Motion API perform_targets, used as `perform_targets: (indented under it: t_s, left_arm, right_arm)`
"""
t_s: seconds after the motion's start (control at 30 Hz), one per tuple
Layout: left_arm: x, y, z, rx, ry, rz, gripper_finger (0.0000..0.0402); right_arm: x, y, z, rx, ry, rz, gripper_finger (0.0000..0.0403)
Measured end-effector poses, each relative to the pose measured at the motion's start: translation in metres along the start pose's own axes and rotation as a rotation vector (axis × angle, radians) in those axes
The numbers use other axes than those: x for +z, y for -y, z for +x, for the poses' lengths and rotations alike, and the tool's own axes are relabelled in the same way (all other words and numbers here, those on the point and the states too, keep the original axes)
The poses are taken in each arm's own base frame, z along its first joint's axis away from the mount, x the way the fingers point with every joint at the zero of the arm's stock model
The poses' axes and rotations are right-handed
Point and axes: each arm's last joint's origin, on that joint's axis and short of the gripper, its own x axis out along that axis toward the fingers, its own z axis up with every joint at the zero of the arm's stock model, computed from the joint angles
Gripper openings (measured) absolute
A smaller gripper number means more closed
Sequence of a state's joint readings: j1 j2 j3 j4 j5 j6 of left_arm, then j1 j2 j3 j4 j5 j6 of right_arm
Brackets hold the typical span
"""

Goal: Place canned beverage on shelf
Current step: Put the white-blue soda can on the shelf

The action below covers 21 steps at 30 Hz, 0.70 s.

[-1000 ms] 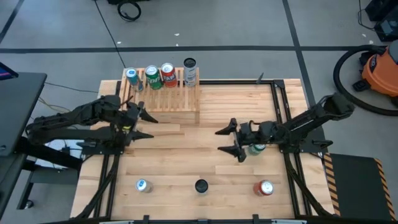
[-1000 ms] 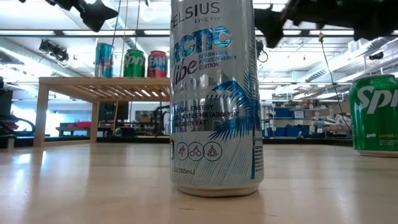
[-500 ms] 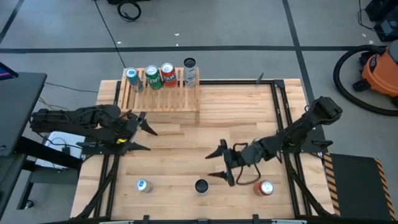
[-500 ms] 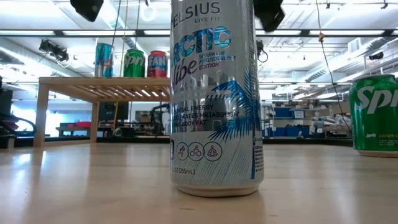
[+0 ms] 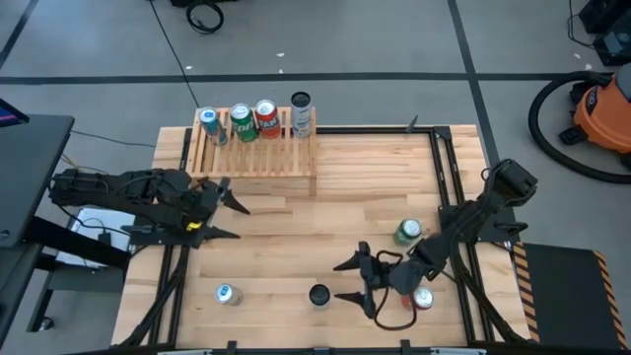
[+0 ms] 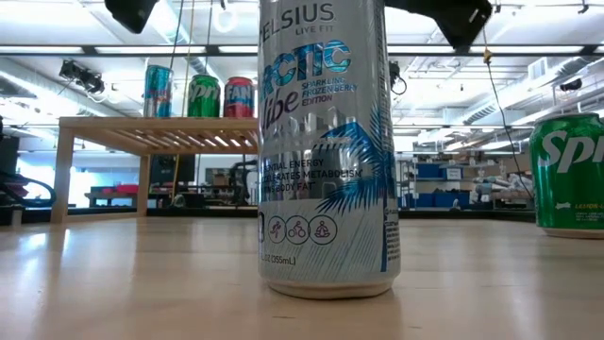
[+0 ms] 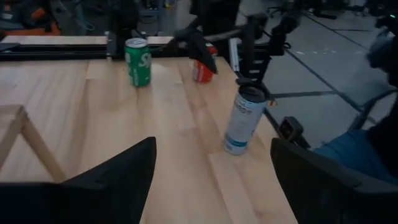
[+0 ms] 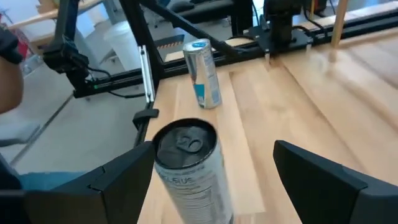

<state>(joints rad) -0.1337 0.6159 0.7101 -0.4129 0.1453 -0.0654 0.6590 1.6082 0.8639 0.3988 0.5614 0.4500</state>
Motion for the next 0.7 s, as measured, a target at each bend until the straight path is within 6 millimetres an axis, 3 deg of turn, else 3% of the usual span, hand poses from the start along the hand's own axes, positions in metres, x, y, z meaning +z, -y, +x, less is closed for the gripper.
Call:
perform_targets:
  t_s: [0.3, 0.43, 0.7]
  left_arm:
    - [0.0, -0.004, 0.004, 0.116, -0.007, -0.056, 0.0318]
    - [-0.002, -0.005, 0.008, 0.12, -0.026, -0.08, 0.0318]
    - [-0.004, -0.007, 0.019, 0.125, -0.066, -0.122, 0.0318]
  right_arm:
    - [-0.033, -0.019, 0.013, 0.004, -0.006, 0.022, 0.0339]
    - [-0.035, -0.033, 0.018, -0.006, -0.004, -0.001, 0.0339]
    - [-0.036, -0.051, 0.026, -0.191, -0.015, -0.069, 0.0339]
